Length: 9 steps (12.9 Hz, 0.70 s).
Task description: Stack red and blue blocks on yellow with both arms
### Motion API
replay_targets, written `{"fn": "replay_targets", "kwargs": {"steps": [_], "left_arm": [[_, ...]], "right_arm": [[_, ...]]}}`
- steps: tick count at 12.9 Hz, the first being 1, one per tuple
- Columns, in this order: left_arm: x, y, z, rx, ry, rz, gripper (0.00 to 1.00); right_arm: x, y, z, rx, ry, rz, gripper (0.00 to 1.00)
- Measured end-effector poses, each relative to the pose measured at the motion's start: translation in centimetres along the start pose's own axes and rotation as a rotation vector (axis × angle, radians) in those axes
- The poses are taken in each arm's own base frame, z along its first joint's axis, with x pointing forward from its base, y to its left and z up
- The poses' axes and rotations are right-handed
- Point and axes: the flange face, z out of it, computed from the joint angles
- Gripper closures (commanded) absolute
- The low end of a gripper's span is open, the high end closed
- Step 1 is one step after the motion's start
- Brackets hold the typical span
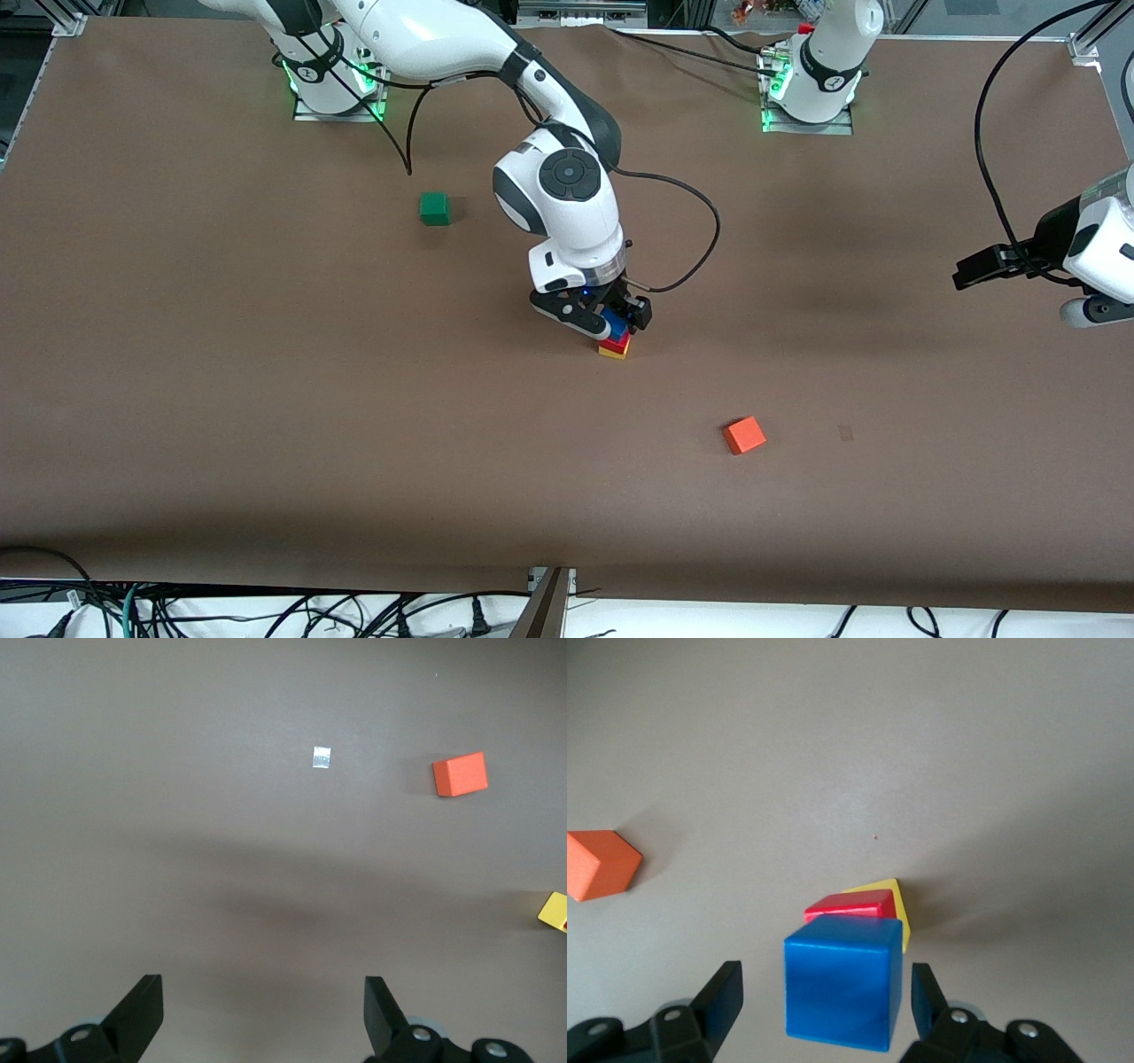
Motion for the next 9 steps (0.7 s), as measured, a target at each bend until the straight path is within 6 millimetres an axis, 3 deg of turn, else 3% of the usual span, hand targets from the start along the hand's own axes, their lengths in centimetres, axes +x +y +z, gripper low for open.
{"fn": "replay_targets", "kwargs": {"steps": [7,9], "left_arm": [[0.01,-0.03,-0.01,0.0,0.001,0.021,0.0],[0.01,-0.03,-0.01,0.0,0.001,0.027,0.0]], "right_arm": [[0.75,0.02,-0.13,0.012,0.006,0.007,0.13],[1.06,0.04,-0.63,-0.007,0.002,0.011,0.01]]}}
